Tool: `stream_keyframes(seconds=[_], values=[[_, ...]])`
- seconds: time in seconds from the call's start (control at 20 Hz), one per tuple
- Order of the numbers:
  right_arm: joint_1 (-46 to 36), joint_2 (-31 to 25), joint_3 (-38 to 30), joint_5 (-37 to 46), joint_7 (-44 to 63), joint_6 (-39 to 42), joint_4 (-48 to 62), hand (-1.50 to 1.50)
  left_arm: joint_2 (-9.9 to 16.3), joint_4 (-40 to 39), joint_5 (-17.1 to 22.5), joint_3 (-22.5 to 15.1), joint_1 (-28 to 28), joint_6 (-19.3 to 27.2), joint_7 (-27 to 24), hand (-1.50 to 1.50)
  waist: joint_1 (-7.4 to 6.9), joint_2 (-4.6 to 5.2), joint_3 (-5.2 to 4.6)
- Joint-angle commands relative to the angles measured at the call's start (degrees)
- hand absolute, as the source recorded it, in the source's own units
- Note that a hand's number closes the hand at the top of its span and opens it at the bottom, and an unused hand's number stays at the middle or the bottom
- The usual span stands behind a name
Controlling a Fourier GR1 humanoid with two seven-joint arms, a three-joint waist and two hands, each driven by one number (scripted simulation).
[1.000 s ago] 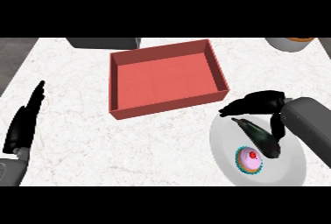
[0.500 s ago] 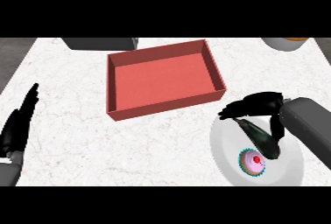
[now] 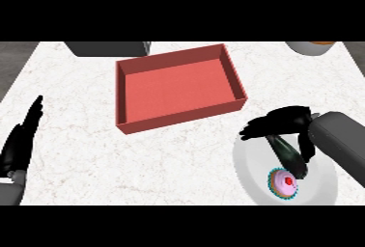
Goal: Pick the eggplant from the plate and place it in the cardboard box
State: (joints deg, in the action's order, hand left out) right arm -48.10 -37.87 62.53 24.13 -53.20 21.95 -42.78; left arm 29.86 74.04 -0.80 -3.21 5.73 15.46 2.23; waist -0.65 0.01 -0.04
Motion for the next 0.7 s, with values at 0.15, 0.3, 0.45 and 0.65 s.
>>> stream_keyframes(seconds=[0.15, 0.3, 0.45, 0.65], values=[[-0.56, 0.74, 0.87, 2.28, -2.70, 8.20, 0.88, -1.50, -0.79, -2.45, -1.10, 1.03, 0.55, -0.78, -1.74, 0.00, 0.17, 0.12, 0.01], [1.14, -0.49, 1.88, 3.53, -1.80, 7.30, -0.85, -1.50, -1.42, 2.31, -1.22, 0.74, -2.04, -0.15, 0.21, 0.00, 0.16, -0.07, 0.03], [2.70, 4.54, 0.28, 3.04, 2.29, 4.82, 1.04, 1.50, -0.53, 0.07, -2.09, 1.63, 1.76, -0.98, 1.64, 0.00, 0.40, 0.09, 0.03], [6.96, 4.11, -4.05, 2.13, 4.99, -4.12, -4.41, 1.50, -1.56, 4.99, -2.38, 0.87, -1.56, -0.68, 4.66, 0.00, 0.65, -0.23, 0.06]])
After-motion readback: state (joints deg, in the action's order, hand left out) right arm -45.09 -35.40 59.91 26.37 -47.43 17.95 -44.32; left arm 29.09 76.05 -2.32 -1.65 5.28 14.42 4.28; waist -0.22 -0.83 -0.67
